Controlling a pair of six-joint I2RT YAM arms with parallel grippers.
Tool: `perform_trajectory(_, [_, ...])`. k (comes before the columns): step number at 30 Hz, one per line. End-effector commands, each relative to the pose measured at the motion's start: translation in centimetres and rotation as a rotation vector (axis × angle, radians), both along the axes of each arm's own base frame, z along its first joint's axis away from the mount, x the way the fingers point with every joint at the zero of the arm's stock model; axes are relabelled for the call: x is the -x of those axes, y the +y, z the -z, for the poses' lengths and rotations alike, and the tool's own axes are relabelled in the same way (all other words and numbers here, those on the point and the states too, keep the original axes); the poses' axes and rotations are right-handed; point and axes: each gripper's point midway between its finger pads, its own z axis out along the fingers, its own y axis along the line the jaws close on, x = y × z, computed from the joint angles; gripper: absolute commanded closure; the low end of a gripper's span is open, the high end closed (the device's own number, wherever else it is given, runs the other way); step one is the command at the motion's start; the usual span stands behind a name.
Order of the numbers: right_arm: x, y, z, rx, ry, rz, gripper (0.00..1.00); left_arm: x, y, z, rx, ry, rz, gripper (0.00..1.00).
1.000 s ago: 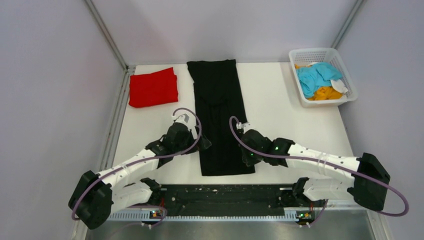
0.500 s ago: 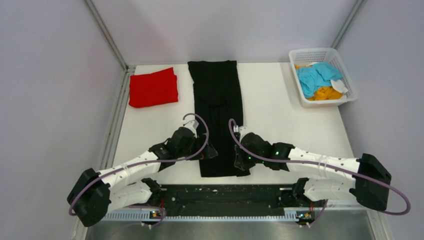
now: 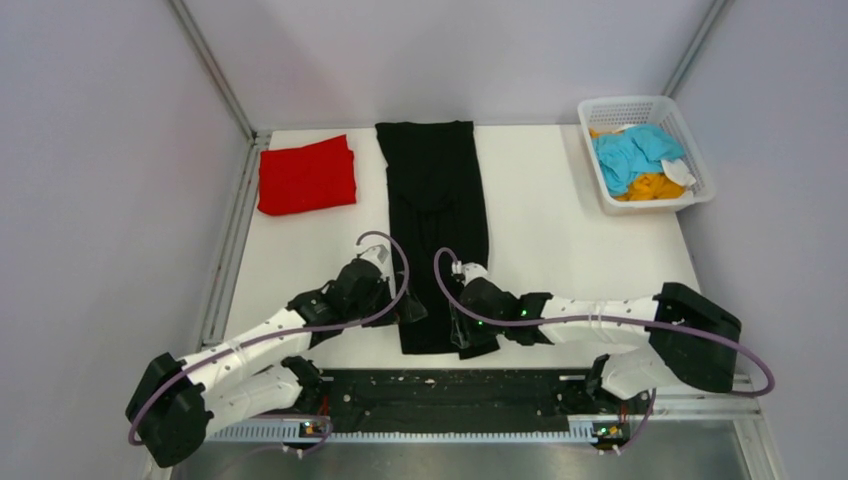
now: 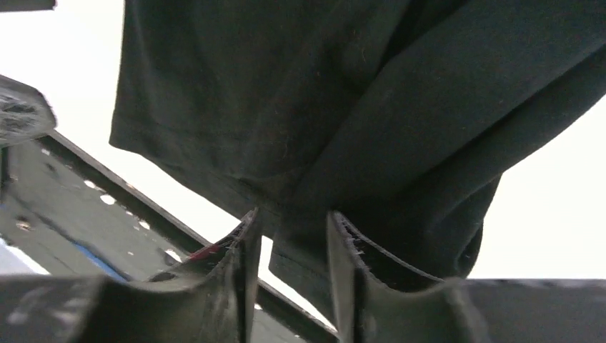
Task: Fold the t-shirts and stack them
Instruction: Rotate the tshirt 90 degrees, then grab the bottom of the folded rectangular tshirt with both arms
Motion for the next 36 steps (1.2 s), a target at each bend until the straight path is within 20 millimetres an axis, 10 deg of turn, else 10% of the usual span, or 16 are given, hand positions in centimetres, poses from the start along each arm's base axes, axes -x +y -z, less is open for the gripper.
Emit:
perform_trajectory(1, [-0.5, 2.1, -1.7, -0.027, -0.053, -0.013, 0.53, 1.2, 1.3, 0.5, -0.041, 0.034, -0.017, 0.01])
perform_trajectory(12, [0.1, -0.5, -9.3, -0.164, -0.232, -0.024, 0.33, 4.7, 1.2, 2.7, -0.023, 0.160, 0.036, 0.04])
perform_trajectory(20, [1.5, -8.9, -4.9, -0.006, -0.126, 0.225, 0.57, 5.8, 1.1, 4.7, -0.035, 0.208, 0.032, 0.29])
perform_trajectory(36, [0.3, -7.4, -0.6, 0.031, -0.092, 0.261, 0.67, 5.5, 2.6, 7.4, -0.164, 0.236, -0.053, 0.80])
